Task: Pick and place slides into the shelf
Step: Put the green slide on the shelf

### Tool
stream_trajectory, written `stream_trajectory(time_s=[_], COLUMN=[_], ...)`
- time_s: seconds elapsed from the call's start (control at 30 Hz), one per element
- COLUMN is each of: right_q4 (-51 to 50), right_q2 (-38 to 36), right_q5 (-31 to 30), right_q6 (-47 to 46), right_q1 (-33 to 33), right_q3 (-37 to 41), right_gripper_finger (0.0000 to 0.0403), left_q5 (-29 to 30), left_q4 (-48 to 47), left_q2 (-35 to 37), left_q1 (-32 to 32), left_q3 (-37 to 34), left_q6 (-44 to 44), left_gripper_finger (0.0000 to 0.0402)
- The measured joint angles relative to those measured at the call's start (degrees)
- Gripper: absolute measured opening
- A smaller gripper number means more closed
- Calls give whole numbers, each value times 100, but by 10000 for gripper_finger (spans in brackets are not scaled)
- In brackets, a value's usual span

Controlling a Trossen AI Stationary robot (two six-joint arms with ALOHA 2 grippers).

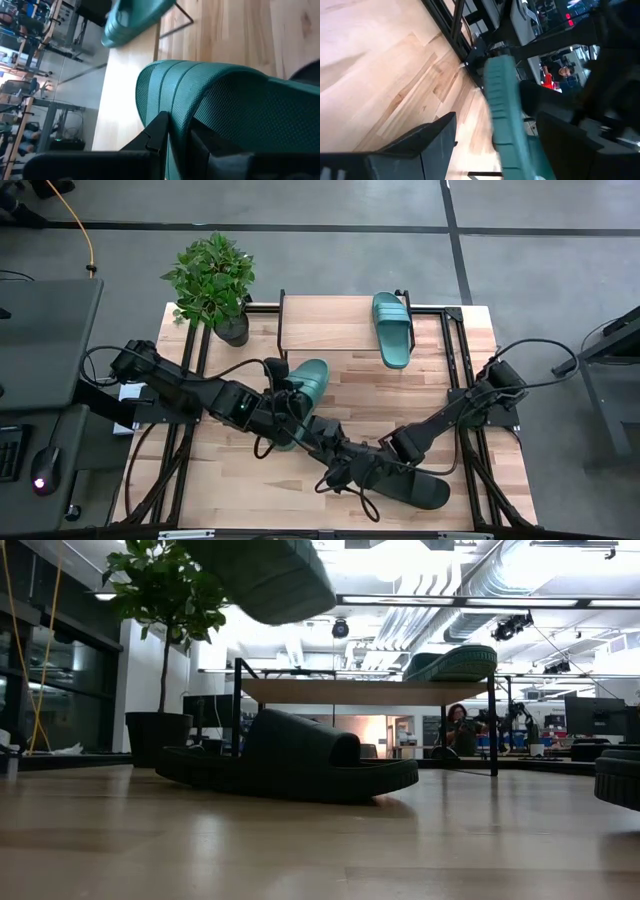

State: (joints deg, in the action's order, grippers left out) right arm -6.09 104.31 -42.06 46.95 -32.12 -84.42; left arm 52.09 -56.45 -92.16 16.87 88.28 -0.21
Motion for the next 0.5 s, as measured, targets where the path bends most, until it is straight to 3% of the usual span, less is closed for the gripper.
stream_trajectory(time_s=[0.5], right_q4=[125], right_q2=[0], right_q5=[27], right_q6=[54], right_q1=[22], right_q3=[0], right_gripper_finger=[266], left_q5=[-260], left_q4=[-65], left_q2=[0], left_q1=[2], left_q3=[423], left_q6=[-2], left_gripper_finger=[37])
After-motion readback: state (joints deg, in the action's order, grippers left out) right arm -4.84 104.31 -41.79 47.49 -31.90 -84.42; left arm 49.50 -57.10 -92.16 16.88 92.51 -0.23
